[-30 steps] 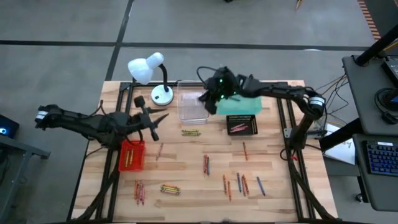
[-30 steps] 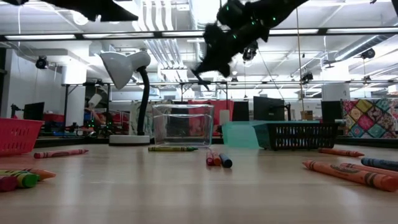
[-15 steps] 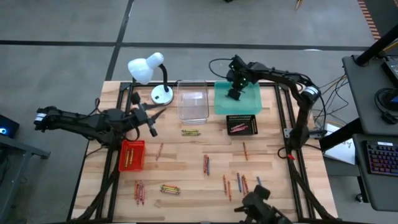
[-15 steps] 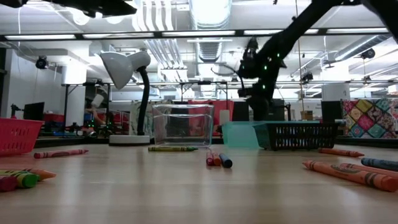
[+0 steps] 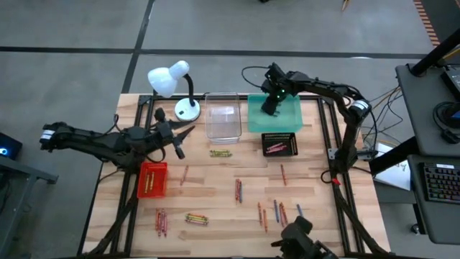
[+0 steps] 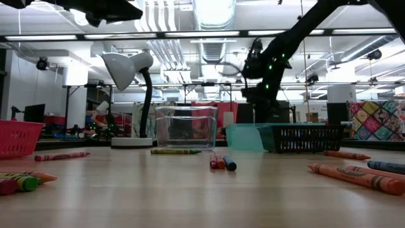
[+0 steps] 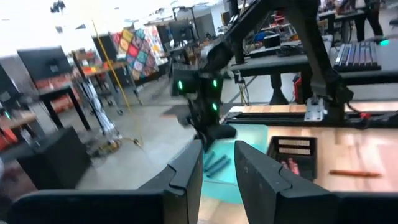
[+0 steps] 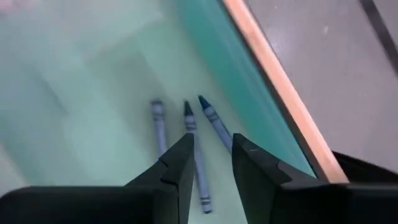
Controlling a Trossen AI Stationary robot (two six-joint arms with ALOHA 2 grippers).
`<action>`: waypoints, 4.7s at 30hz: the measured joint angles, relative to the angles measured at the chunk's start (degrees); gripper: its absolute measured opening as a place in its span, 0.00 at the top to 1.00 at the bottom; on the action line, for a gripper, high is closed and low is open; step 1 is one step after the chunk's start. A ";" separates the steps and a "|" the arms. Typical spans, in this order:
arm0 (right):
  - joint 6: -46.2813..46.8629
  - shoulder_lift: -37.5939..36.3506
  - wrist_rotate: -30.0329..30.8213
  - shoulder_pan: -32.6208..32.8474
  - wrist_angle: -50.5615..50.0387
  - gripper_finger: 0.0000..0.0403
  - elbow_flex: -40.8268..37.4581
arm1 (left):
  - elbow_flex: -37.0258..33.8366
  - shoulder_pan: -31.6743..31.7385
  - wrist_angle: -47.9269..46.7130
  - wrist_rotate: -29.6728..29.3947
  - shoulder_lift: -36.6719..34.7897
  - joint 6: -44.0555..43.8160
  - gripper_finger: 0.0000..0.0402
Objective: Sort crayons
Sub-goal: Put the red crayon into the black bin
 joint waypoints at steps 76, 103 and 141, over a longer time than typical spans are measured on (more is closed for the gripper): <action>20.52 -27.32 -2.09 26.67 25.91 0.81 -28.47 | 21.23 -3.93 -62.72 26.98 55.03 -66.28 0.77; 12.03 -26.42 -3.47 35.54 42.46 0.80 -28.82 | 23.35 -3.91 -24.44 5.24 30.54 -24.33 1.00; 10.51 -19.45 -16.04 40.53 70.70 0.82 -28.82 | 11.08 -2.25 29.83 12.28 36.12 -4.99 0.97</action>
